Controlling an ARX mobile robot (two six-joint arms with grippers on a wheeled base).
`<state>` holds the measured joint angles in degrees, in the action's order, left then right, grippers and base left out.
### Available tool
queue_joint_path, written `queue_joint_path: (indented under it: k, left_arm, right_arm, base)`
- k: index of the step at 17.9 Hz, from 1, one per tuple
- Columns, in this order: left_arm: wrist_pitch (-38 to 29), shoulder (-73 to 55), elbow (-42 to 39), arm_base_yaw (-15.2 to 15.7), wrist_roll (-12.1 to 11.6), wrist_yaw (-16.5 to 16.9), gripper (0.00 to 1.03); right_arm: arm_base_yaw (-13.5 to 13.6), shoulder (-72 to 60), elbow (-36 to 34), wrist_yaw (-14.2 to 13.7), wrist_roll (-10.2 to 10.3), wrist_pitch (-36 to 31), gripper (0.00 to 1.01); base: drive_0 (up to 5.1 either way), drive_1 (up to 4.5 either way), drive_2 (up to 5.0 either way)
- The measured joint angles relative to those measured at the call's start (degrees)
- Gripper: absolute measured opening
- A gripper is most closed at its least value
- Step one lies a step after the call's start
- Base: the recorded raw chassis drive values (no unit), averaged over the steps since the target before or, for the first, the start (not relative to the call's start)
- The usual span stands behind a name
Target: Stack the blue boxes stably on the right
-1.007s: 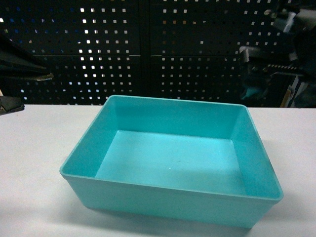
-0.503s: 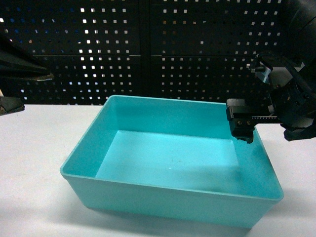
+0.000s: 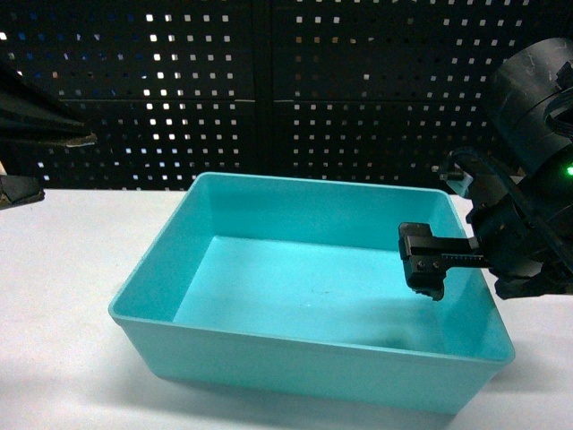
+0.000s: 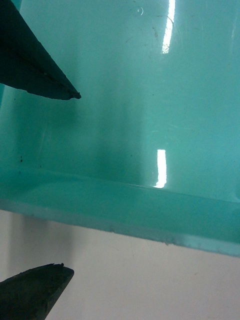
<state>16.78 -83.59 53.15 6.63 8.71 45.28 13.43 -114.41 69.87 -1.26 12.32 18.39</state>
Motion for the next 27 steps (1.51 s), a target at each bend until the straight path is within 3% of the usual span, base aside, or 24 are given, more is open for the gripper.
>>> queue_joint_path:
  k: [3, 11, 13, 19, 23, 27]
  left_arm:
    - [0.0, 0.0, 0.0, 0.0, 0.0, 0.0, 0.98]
    - [0.0, 0.0, 0.0, 0.0, 0.0, 0.0, 0.98]
    - [0.0, 0.0, 0.0, 0.0, 0.0, 0.0, 0.98]
    - [0.0, 0.0, 0.0, 0.0, 0.0, 0.0, 0.98]
    - [0.0, 0.0, 0.0, 0.0, 0.0, 0.0, 0.98]
    - [0.0, 0.0, 0.0, 0.0, 0.0, 0.0, 0.98]
  right_arm:
    - [-0.4, 0.0, -0.2, -0.1, -0.2, -0.2, 0.98]
    - [0.1, -0.3, -2.3, -0.7, -1.1, 1.2, 0.16]
    - [0.8, -0.6, -3.4, -1.3, -1.4, 0.6, 0.01]
    - [1.6, 0.2, -5.7, -2.4, -1.7, -3.0, 0.02]
    - [3.9, 3.3, -9.0, -1.1, -1.7, -2.3, 0.02]
    - [5.0, 4.6, -11.4, -1.1, -4.0, -3.4, 0.02]
  base:
    - [0.0, 0.00, 0.0]
    - [0.0, 0.00, 0.0]
    - [0.0, 0.00, 0.0]
    - [0.0, 0.00, 0.0]
    - [0.0, 0.00, 0.0]
    - [0.0, 0.00, 0.0]
